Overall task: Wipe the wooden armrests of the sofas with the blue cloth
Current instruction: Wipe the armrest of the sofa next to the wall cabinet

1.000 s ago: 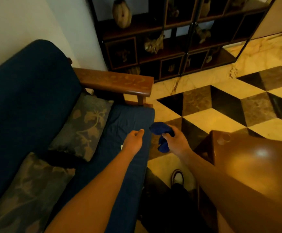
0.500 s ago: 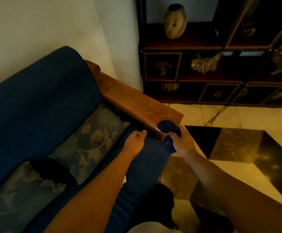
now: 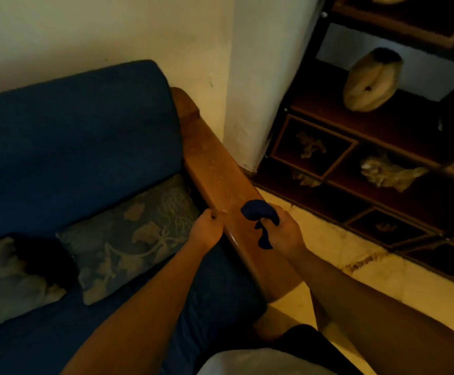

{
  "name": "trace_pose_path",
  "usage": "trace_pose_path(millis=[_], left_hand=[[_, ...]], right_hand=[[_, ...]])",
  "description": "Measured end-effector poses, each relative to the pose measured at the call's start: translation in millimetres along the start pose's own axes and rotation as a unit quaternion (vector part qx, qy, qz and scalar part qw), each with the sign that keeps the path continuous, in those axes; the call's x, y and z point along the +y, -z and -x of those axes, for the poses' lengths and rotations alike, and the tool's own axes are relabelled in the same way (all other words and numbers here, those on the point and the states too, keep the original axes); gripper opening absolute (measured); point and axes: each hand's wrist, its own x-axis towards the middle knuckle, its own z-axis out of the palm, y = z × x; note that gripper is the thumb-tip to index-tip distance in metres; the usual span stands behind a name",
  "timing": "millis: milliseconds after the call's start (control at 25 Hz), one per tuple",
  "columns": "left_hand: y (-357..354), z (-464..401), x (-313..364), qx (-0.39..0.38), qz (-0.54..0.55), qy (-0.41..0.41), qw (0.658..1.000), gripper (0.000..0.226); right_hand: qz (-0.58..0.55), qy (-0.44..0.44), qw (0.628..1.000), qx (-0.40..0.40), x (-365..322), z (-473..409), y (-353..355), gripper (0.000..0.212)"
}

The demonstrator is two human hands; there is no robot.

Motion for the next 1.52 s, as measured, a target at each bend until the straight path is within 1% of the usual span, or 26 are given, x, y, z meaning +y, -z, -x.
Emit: trace_pose_path(millis=[80,160,240,320,360,440,520,560,640,680,720,800,880,1000,1040,1120,1200,1240,1320,1400,1440,1520], left_hand=[[10,-19,3,0.039,0.026,0.015,0.999,0.048],[14,-35,4,0.08,0.053,0.035,0.995,0.056],[9,-51,2,0.119,0.092,0.075,0.986,0.049],[0,-64,10,0.13,0.161,0.101,0.973,0.041],[-9,-72,17,0.132,0.211,0.113,0.962,0.037],[-28,-85,34,0.152,0.296,0.14,0.932,0.038],[-49,-97,51,0.193,0.338,0.144,0.91,0.042],[-58,-102,58,0.223,0.336,0.143,0.904,0.039],[-68,-109,66,0.284,0.322,0.147,0.891,0.021],[-70,-112,70,0.302,0.325,0.145,0.884,0.014],[-71,-115,75,0.311,0.338,0.14,0.877,0.011],[-65,-127,83,0.317,0.37,0.116,0.866,0.014],[-52,-143,91,0.324,0.372,0.087,0.866,0.017],[-25,-184,99,0.337,0.355,0.06,0.87,0.014],[-15,-202,99,0.343,0.336,0.043,0.876,0.014],[3,-241,89,0.366,0.254,0.011,0.895,0.018],[15,-267,66,0.392,0.186,0.014,0.901,0.017],[18,-277,50,0.4,0.165,0.029,0.901,0.018],[17,-284,15,0.407,0.154,0.076,0.897,0.03],[11,-286,-15,0.418,0.162,0.098,0.888,0.042],[7,-283,-24,0.422,0.169,0.106,0.885,0.044],[0,-275,-32,0.422,0.188,0.117,0.879,0.041]], right_hand=[[0.017,0.037,0.999,-0.036,-14,-36,-3,0.038],[0.033,0.06,0.995,-0.068,-25,-75,-6,0.032],[0.038,0.078,0.991,-0.099,-31,-118,-12,0.027],[0.028,0.097,0.987,-0.124,-30,-153,-21,0.028],[0.029,0.111,0.982,-0.149,-29,-170,-28,0.031],[0.024,0.121,0.966,-0.229,-25,-196,-41,0.037],[0.012,0.122,0.943,-0.31,-17,-211,-46,0.038],[0.013,0.132,0.933,-0.334,-13,-219,-47,0.037],[0.02,0.153,0.917,-0.368,-13,-238,-49,0.036],[0.023,0.162,0.909,-0.383,-16,-247,-48,0.036],[0.031,0.172,0.904,-0.391,-21,-256,-48,0.037],[0.045,0.201,0.904,-0.375,-35,-276,-45,0.04],[0.055,0.259,0.9,-0.346,-56,-297,-46,0.043],[0.129,0.357,0.875,-0.299,-87,-341,-57,0.043],[0.157,0.383,0.869,-0.271,-93,-360,-64,0.042],[0.192,0.419,0.864,-0.2,-101,-404,-86,0.045],[0.231,0.429,0.863,-0.135,-97,-445,-114,0.053],[0.253,0.415,0.865,-0.128,-93,-460,-132,0.053],[0.298,0.371,0.866,-0.156,-83,-470,-167,0.062],[0.324,0.369,0.857,-0.157,-72,-463,-197,0.074],[0.323,0.376,0.853,-0.16,-69,-458,-203,0.074],[0.31,0.42,0.837,-0.167,-58,-447,-196,0.064]])
